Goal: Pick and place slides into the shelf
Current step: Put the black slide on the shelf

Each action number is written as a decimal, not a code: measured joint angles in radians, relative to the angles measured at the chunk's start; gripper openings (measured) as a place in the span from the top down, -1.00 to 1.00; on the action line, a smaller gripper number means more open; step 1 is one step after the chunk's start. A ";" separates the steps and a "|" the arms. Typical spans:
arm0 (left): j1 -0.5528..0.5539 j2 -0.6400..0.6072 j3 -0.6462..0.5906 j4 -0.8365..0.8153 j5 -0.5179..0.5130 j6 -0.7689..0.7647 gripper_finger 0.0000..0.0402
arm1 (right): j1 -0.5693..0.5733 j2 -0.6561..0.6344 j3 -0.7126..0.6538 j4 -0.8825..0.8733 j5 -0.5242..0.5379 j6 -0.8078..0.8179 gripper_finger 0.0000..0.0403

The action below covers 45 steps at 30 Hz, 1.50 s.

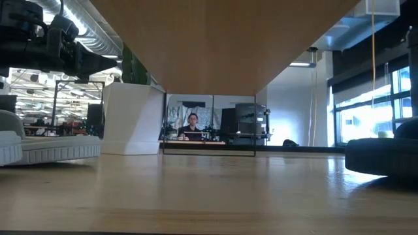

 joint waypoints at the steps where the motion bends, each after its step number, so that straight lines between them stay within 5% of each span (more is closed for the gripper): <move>1: 0.000 0.000 0.000 0.000 0.000 0.000 1.00 | -0.027 -0.001 -0.016 0.028 -0.036 -0.001 0.94; 10: 0.000 0.000 0.000 0.000 0.000 0.000 1.00 | -0.236 0.060 -0.125 0.240 -0.203 0.003 0.94; 18: 0.000 0.000 0.000 0.000 0.000 0.001 1.00 | -0.278 0.116 -0.133 0.248 -0.259 0.018 0.94; 45: 0.000 0.000 0.000 0.000 0.000 0.000 1.00 | -0.370 0.199 -0.174 0.165 -0.270 0.030 0.94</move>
